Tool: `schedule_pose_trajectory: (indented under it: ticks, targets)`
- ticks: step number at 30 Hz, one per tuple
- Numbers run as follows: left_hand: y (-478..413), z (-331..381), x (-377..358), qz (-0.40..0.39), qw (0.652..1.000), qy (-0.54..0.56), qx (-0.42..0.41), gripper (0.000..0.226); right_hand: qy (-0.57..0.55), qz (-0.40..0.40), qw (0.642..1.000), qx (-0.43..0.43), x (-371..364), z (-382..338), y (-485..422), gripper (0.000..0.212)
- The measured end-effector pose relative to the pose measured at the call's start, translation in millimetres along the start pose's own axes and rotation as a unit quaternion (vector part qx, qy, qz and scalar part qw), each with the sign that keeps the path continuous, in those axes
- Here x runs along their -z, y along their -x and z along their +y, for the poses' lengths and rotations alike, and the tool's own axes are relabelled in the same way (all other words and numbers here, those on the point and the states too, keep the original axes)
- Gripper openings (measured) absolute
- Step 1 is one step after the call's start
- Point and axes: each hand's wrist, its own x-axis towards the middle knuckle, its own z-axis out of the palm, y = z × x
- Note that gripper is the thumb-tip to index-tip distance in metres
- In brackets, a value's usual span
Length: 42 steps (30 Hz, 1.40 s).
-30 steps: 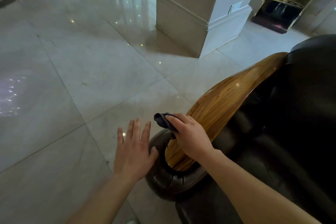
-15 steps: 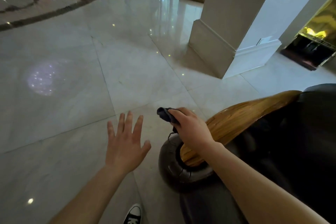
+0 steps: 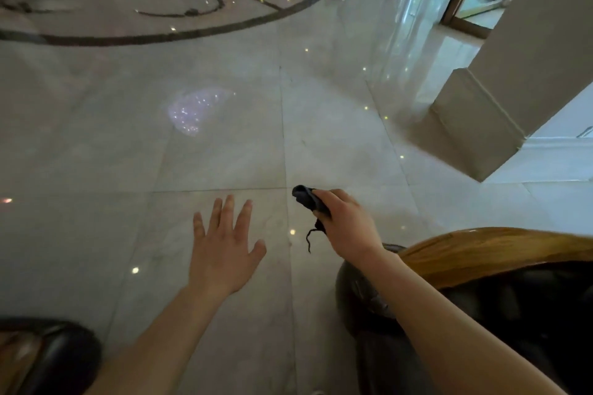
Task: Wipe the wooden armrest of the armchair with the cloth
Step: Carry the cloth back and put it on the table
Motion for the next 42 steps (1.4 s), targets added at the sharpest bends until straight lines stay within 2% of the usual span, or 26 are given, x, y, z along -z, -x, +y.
schedule_pose_trajectory:
  ticks: [6,10,21,30,36,42]
  targets:
    - [53,-95,21,0.026,0.998,0.002,0.063,0.081,-0.013,-0.044,0.997,0.068,-45,-98,-10,0.036]
    - [89,-155,26,0.029,0.994,0.0,0.104,0.083,-0.017,-0.047,0.993,0.106,-75,-161,-8,0.034]
    - [230,-321,41,0.029,0.975,-0.01,0.221,0.08,-0.027,-0.115,0.969,0.217,-177,-359,25,0.035]
    - [294,-376,41,0.051,0.943,0.006,0.329,0.075,-0.05,-0.193,0.932,0.302,-243,-444,29,0.038]
    - [336,-404,32,0.027,0.905,-0.003,0.424,0.079,-0.055,-0.242,0.9,0.358,-287,-495,29,0.036]
    - [362,-416,29,0.051,0.871,0.001,0.489,0.077,-0.062,-0.275,0.866,0.413,-319,-525,38,0.034]
